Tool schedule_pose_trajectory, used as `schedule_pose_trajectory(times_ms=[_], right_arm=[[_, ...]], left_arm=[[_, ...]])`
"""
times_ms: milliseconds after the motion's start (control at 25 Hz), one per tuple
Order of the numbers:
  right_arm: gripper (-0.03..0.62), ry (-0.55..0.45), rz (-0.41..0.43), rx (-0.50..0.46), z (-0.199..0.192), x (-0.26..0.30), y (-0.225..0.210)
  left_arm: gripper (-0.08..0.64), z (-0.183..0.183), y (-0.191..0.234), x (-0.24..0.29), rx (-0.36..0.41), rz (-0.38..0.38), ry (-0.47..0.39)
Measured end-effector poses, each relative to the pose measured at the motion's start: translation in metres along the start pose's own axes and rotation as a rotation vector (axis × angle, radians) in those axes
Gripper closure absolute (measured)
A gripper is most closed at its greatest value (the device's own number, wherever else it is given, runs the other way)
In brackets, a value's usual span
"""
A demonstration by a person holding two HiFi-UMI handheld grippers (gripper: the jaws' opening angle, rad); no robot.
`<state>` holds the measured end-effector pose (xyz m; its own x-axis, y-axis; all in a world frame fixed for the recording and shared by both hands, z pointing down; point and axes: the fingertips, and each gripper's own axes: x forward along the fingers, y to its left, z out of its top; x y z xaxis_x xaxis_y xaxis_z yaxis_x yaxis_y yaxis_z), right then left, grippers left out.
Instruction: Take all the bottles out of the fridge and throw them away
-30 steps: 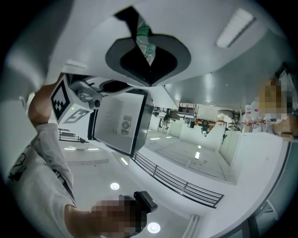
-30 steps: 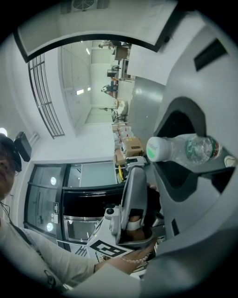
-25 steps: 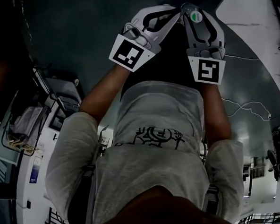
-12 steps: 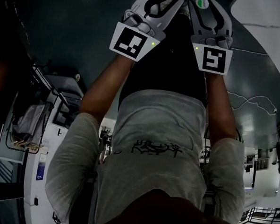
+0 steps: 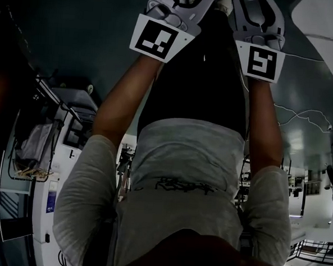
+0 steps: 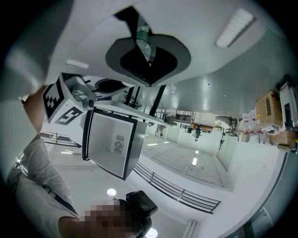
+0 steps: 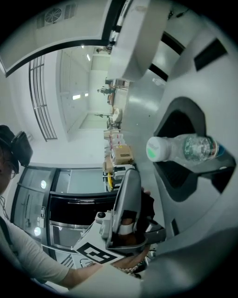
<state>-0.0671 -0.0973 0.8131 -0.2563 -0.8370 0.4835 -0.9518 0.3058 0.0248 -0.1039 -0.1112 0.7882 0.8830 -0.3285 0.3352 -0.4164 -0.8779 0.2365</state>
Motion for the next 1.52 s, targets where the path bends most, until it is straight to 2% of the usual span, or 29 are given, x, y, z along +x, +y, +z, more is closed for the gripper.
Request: schedule_pose_trajectory(times_ms=[360, 520, 1080, 1280, 1520], right_arm=[[0.434, 0.025, -0.012, 0.015, -0.032, 0.022, -0.009], [0.434, 0.029, -0.026, 0.061, -0.047, 0.031, -0.017], [0.433, 0.081, -0.057, 0.081, -0.067, 0.039, -0.032], [0.433, 0.063, -0.065, 0.101, -0.06, 0.039, -0.028], [0.454, 0.039, -0.03, 0.128, -0.03, 0.023, -0.015]], left_arm=[[0.551, -0.032, 0.011, 0.022, 0.016, 0.014, 0.013], [0.551, -0.046, 0.015, 0.034, 0.022, 0.032, 0.031], [0.551, -0.041, 0.016, 0.04, 0.019, 0.033, 0.024], [0.551, -0.039, 0.017, 0.036, 0.033, 0.036, 0.019], [0.549, -0.013, 0.01, 0.023, 0.034, 0.044, 0.004]])
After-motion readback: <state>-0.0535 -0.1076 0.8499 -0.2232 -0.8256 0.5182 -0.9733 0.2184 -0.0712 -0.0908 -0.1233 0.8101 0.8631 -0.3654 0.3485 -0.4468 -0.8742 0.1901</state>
